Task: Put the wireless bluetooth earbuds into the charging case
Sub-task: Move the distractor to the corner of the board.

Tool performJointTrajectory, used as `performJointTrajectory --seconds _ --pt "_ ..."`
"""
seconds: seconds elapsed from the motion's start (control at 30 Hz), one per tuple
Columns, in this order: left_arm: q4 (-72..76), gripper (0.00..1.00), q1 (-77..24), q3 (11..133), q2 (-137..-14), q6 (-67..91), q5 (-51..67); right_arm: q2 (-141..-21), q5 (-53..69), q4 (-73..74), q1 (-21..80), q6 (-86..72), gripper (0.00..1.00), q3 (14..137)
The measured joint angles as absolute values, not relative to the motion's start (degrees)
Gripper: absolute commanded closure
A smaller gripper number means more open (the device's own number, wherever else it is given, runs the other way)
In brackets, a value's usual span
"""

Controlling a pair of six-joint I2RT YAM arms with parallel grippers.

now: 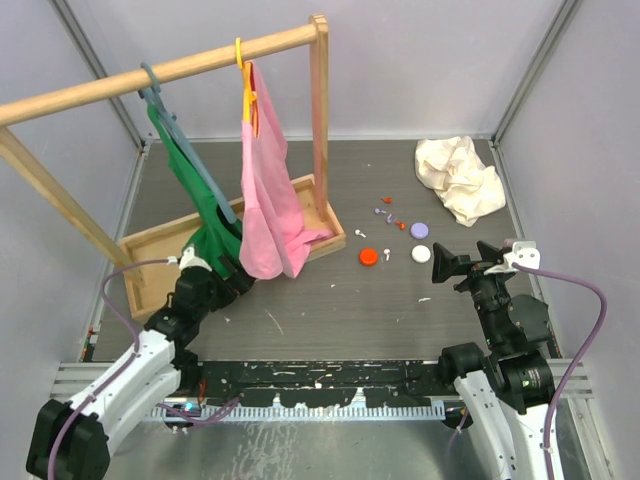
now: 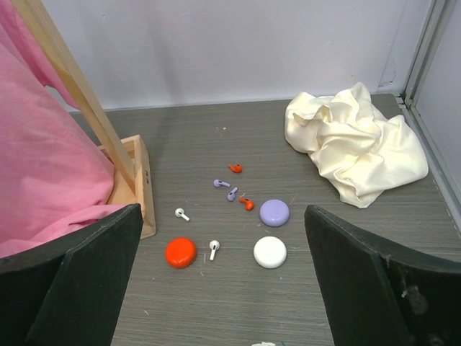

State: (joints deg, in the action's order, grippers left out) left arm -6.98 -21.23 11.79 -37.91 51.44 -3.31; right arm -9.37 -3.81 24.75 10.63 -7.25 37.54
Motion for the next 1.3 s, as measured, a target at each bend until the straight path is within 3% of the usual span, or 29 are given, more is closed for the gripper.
performJointTrajectory --seconds 0.5,1.3 --pt "21.47 0.02 -21.23 10.74 -60.03 47.24 -11.66 -9.41 -3.31 24.43 10.63 -7.25 0.0 37.28" --pt "48.77 0.02 -16.36 25.41 -94.7 39.31 -16.84 -10.2 -3.31 24.45 10.63 -7.25 0.0 37.28"
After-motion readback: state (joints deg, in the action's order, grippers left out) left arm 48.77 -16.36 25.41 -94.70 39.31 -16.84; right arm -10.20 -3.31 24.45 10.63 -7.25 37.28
